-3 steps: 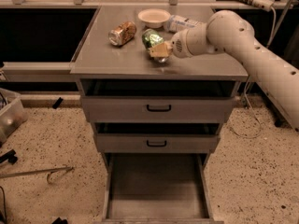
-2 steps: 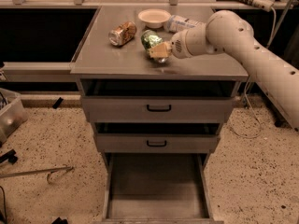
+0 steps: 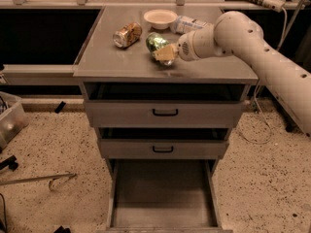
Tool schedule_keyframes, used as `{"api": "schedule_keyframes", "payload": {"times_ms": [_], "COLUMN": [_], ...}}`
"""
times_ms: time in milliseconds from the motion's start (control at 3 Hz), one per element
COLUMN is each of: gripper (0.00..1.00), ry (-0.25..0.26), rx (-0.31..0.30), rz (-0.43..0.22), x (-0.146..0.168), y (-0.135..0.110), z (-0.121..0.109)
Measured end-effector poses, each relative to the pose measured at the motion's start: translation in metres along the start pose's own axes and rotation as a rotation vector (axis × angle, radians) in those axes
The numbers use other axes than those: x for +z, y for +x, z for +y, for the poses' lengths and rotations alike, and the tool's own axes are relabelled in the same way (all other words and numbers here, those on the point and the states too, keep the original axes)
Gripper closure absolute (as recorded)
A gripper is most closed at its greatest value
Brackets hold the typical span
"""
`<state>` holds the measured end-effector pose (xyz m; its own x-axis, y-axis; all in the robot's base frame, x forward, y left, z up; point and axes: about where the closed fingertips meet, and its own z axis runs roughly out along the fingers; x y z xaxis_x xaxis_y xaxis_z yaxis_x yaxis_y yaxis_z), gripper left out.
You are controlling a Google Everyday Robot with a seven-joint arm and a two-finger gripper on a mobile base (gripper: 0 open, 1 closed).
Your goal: Pick green can from bottom drawer and place on counter
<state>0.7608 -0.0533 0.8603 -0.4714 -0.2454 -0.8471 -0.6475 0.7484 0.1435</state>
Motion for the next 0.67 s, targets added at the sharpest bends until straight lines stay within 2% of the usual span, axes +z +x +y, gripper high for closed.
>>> {"api": "schedule_keyframes", "payload": {"times_ms": [333,667], "gripper": [0.11,0.0], "ry": [0.0,0.0], "rx": [0.0,0.0], "rz": [0.0,0.0], "x": [0.0001,0.0002], "y": [0.0,0.0001], "z": [0.0,0.0001]}}
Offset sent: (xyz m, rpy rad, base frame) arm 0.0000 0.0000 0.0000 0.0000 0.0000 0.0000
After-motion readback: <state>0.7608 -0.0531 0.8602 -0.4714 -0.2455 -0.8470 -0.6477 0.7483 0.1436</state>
